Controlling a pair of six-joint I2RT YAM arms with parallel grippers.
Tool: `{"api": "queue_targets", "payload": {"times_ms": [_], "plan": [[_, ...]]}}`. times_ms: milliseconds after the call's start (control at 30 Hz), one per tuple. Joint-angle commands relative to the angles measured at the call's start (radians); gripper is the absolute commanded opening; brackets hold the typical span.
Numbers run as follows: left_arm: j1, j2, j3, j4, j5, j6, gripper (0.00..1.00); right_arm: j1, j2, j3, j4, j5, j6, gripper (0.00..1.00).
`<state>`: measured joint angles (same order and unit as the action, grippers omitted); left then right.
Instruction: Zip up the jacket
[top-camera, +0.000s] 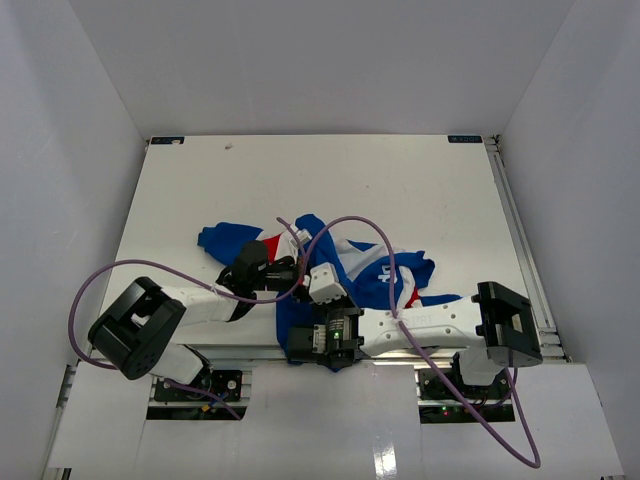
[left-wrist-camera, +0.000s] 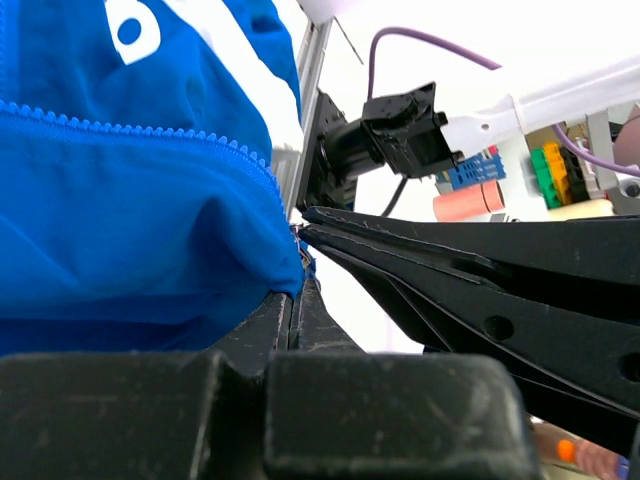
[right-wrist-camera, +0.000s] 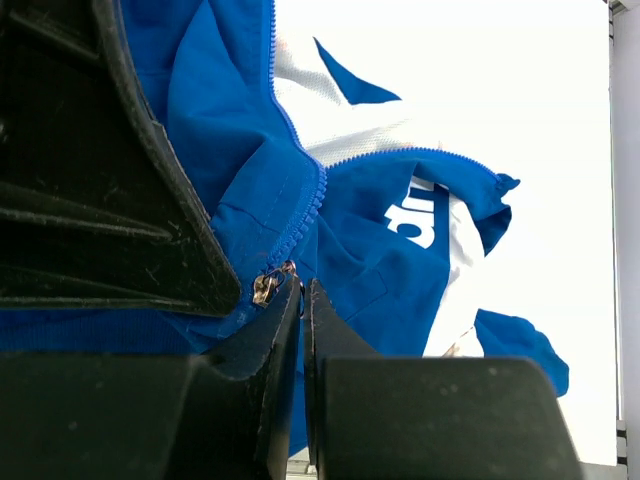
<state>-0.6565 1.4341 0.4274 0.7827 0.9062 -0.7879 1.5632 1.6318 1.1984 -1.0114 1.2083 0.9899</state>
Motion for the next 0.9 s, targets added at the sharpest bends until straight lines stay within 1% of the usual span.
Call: {"api": "queue_targets", "payload": {"times_ms": [0, 100, 200, 267, 300, 333, 400, 433, 533, 600, 667, 767, 867], "plan": [[-0.016, -0.035, -0.013, -0.029, 0.074, 0.021, 0.0, -0.071, -0.027, 0.051, 0.014, 0.158, -0.045, 0.08], [-0.018, -0.038, -0.015, -0.031, 0.073, 0.025, 0.0, -0.102, -0.041, 0.029, 0.081, 0.155, -0.111, 0.08], [-0.023, -0.044, -0.015, -0.031, 0.071, 0.031, 0.0, -0.136, -0.061, 0.003, 0.201, 0.124, -0.211, 0.08], [-0.025, -0.048, -0.018, -0.028, 0.074, 0.033, 0.0, -0.168, -0.091, -0.053, 0.341, 0.075, -0.327, 0.08], [-0.025, -0.052, -0.018, -0.03, 0.071, 0.035, 0.0, -0.172, -0.125, -0.075, 0.466, 0.037, -0.43, 0.08], [-0.023, -0.051, -0.019, -0.031, 0.071, 0.035, 0.0, -0.178, -0.156, -0.116, 0.517, 0.004, -0.499, 0.08], [-0.024, -0.052, -0.018, -0.03, 0.072, 0.036, 0.0, -0.194, -0.196, -0.164, 0.629, -0.041, -0.569, 0.08], [-0.025, -0.052, -0.019, -0.03, 0.073, 0.038, 0.0, -0.204, -0.208, -0.179, 0.676, -0.061, -0.592, 0.08], [-0.025, -0.057, -0.024, -0.032, 0.07, 0.04, 0.0, -0.263, -0.224, -0.191, 0.731, -0.131, -0.633, 0.08], [-0.023, -0.074, -0.019, -0.086, 0.028, 0.06, 0.0, -0.329, -0.239, -0.205, 0.804, -0.211, -0.694, 0.08], [-0.024, -0.096, -0.017, -0.153, -0.004, 0.073, 0.0, -0.378, -0.247, -0.213, 0.858, -0.257, -0.742, 0.08], [-0.024, -0.154, -0.022, -0.196, -0.042, 0.056, 0.0, -0.451, -0.241, -0.207, 0.915, -0.313, -0.77, 0.08], [-0.025, -0.237, -0.024, -0.3, -0.105, 0.053, 0.0, -0.5, -0.228, -0.204, 0.973, -0.37, -0.797, 0.08]]}}
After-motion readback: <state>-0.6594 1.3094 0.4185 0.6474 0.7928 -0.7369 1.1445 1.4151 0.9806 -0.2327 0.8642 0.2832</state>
